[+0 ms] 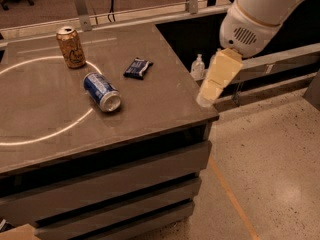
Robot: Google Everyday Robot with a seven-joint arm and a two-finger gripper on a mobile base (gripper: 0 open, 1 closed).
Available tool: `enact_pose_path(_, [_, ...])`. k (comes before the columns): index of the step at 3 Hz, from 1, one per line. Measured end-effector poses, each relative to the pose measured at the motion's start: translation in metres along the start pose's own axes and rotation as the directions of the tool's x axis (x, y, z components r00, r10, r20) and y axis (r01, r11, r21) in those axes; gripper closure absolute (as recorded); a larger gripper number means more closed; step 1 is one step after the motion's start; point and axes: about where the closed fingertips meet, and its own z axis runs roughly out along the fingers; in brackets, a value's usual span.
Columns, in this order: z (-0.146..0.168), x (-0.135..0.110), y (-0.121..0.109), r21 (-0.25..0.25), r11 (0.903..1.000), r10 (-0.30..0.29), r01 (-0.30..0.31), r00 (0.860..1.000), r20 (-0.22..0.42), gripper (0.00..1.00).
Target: Place pepsi can upright
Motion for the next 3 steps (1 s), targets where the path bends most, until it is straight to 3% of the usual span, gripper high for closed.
enact_pose_path(1, [0.008, -0.077, -0.026, 0.016, 0.9996, 0.021, -0.022, 0.998, 0.065, 0.00])
enact_pose_path(2, [0.008, -0.077, -0.026, 0.016, 0.9996, 0.021, -0.022, 0.998, 0.065, 0.00])
enact_pose_path(3, [0.018, -0.088, -0.028, 0.015, 0.9967, 0.079, -0.080, 0.993, 0.087, 0.00])
